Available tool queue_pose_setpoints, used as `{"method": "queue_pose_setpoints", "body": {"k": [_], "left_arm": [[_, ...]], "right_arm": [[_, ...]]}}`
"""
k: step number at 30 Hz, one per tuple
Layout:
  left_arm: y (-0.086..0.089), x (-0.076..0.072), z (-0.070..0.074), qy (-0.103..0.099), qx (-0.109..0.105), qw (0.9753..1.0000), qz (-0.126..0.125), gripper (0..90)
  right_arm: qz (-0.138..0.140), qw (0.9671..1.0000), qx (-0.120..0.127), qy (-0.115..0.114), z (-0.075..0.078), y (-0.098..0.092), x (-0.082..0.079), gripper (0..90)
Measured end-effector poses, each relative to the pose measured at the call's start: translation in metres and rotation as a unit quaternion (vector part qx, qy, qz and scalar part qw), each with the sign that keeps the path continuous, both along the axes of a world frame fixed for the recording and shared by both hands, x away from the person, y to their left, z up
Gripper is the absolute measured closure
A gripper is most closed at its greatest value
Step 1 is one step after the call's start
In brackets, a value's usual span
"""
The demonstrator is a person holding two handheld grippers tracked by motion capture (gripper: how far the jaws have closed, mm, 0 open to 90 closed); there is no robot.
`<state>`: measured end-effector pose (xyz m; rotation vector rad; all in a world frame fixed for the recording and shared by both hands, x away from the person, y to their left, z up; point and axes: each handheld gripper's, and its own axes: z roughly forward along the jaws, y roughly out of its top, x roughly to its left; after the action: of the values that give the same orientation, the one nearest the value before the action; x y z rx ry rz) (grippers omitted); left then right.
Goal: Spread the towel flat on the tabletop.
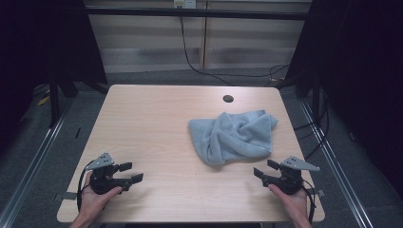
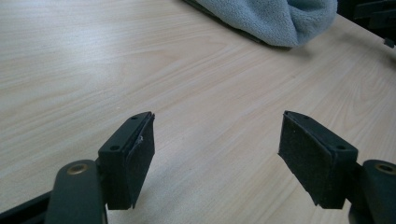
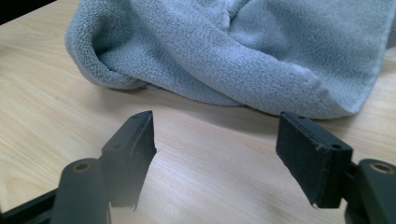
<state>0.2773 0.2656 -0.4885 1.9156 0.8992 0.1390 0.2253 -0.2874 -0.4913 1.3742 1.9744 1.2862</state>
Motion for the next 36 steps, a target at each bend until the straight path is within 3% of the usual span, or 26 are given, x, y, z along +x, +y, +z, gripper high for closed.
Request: {"method": "queue_pose_setpoints", "body": {"k": [8,10,13,16,18,22,26,27,28,31,32,36], "left_arm": [[-0.001,0.002,-0.001,0.005,0.003,1.0,-0.004,25.9],[-0.002,0.002,0.0,0.004,0.003,1.0,-0.005,25.9],[-0.002,0.001,0.001,0.002,0.0,1.0,-0.004,25.9],[-0.002,0.0,0.002,0.002,0.003,1.0,-0.004,25.9],[-0.002,-0.001,0.002,0.001,0.001,1.0,-0.007,25.9],[-0.002,-0.001,0.003,-0.002,-0.001,1.0,-0.008,25.9],[-0.001,-0.001,0.003,-0.002,0.001,1.0,-0.008,25.9],[-0.001,-0.001,0.003,-0.002,0.001,1.0,-0.008,25.9],[-0.001,-0.001,0.003,-0.001,-0.002,1.0,-0.007,25.9],[-0.001,-0.001,0.003,-0.001,-0.001,1.0,-0.008,25.9],[-0.001,-0.001,0.002,-0.001,0.0,1.0,-0.007,25.9],[-0.001,-0.001,0.002,-0.001,0.002,1.0,-0.009,25.9]], "right_arm": [[0.019,0.9998,0.01,-0.007,0.004,0.008,0.004,28.2],[0.033,0.9994,0.003,0.01,0.009,0.014,0.006,29.2],[0.041,0.9991,0.004,0.009,0.011,0.016,0.009,29.2],[0.049,0.9988,0.001,0.01,0.013,0.021,0.018,30.2],[0.039,0.9987,-0.021,0.026,0.02,0.029,0.029,30.2],[0.074,0.9968,-0.008,0.03,0.039,0.037,0.044,29.6],[0.088,0.9955,-0.018,0.029,0.05,0.041,0.071,27.1],[0.088,0.9955,-0.018,0.029,0.05,0.041,0.071,27.1],[0.094,0.9948,-0.016,0.037,0.048,0.044,0.086,27.0],[0.094,0.9944,-0.023,0.043,0.043,0.049,0.099,26.3],[0.095,0.9934,-0.031,0.055,0.036,0.055,0.11,26.6],[0.097,0.9912,-0.054,0.073,0.018,0.065,0.125,26.9]]}}
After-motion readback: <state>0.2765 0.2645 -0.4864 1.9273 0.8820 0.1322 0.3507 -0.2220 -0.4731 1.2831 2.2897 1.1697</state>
